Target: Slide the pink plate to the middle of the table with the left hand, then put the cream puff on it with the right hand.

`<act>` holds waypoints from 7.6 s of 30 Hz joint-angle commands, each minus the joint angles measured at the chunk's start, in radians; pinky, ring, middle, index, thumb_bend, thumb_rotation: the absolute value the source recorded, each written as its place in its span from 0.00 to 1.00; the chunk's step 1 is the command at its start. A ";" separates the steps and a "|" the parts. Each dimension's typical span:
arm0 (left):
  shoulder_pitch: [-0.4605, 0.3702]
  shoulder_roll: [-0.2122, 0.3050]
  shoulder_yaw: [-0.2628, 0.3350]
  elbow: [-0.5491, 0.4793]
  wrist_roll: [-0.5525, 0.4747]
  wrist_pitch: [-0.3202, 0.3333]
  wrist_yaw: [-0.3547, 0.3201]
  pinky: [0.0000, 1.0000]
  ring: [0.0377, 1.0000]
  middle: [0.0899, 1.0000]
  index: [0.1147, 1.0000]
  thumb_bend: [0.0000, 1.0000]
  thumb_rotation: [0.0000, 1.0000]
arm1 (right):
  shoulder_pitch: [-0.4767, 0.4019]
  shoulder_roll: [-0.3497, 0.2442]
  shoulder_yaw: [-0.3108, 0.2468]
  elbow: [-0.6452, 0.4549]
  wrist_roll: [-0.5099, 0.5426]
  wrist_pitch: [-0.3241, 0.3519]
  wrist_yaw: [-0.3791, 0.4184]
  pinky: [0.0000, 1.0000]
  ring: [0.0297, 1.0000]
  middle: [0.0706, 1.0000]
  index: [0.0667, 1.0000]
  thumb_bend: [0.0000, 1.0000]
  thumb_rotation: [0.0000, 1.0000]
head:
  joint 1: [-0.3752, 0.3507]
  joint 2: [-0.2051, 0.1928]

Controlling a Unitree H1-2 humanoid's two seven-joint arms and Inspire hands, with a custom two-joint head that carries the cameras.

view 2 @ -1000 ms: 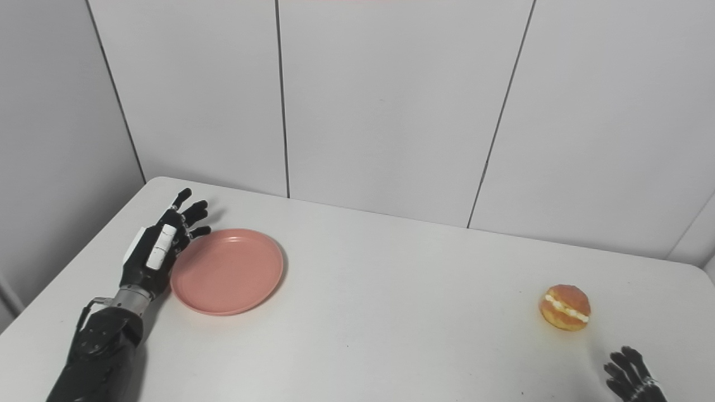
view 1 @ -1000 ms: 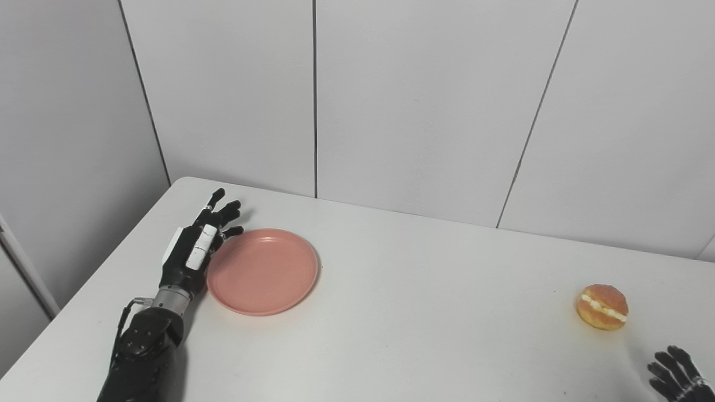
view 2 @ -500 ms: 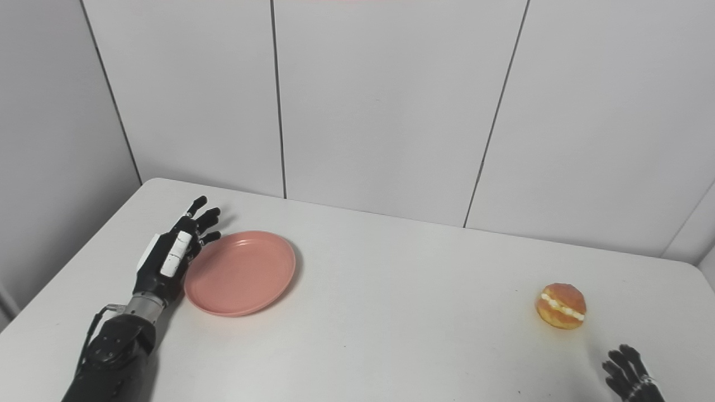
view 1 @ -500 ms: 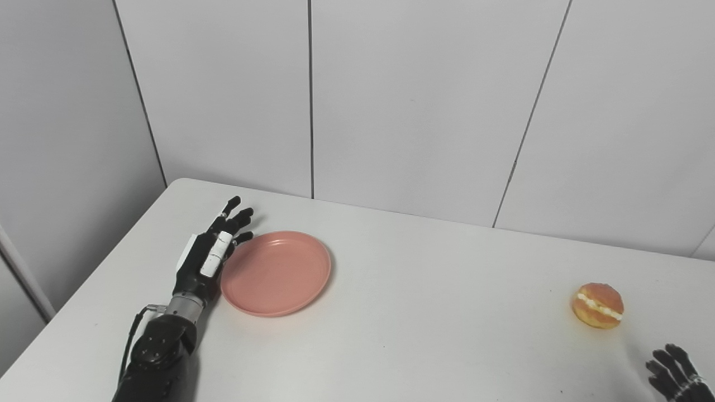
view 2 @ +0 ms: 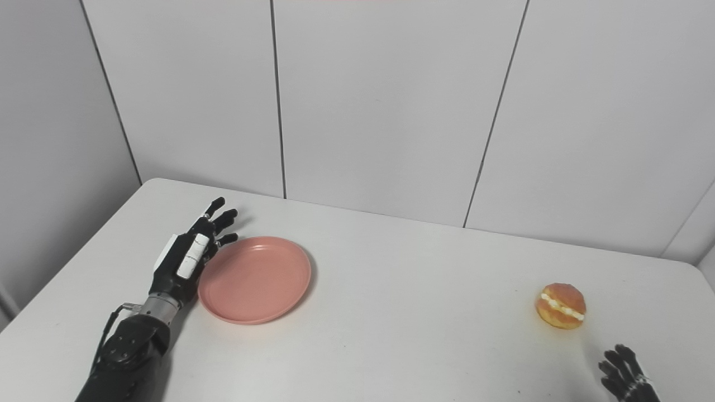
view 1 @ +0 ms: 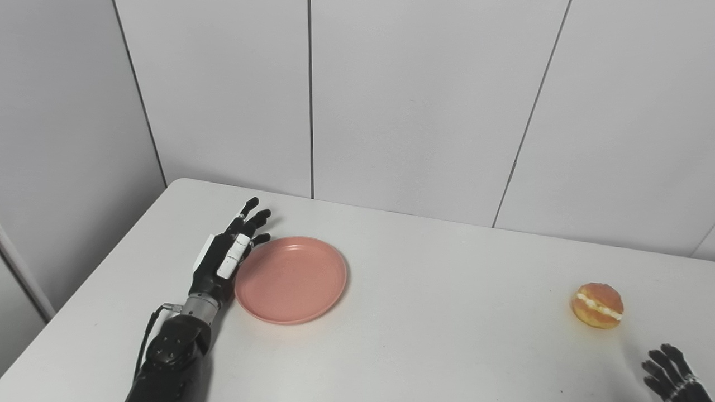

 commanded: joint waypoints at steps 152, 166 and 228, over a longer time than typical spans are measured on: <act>0.077 -0.199 -0.136 0.013 -0.026 -0.019 -0.128 0.92 0.94 0.86 0.94 0.88 0.84 | -0.095 0.084 0.052 -0.327 -0.779 0.076 -0.335 0.71 0.79 0.84 0.86 0.92 0.68 | -0.406 0.001; 0.091 -0.204 -0.144 -0.022 -0.027 0.008 -0.130 0.91 0.95 0.86 0.95 0.89 0.85 | -0.292 -0.042 0.131 -0.298 -1.005 0.296 -0.252 0.60 0.76 0.83 0.84 0.96 0.53 | -0.399 -0.014; 0.104 -0.213 -0.147 -0.035 -0.029 0.029 -0.125 0.93 0.95 0.87 0.95 0.89 0.83 | -0.637 -0.256 0.327 0.248 -0.895 0.441 -0.079 0.63 0.79 0.82 0.79 1.00 0.35 | -0.381 -0.020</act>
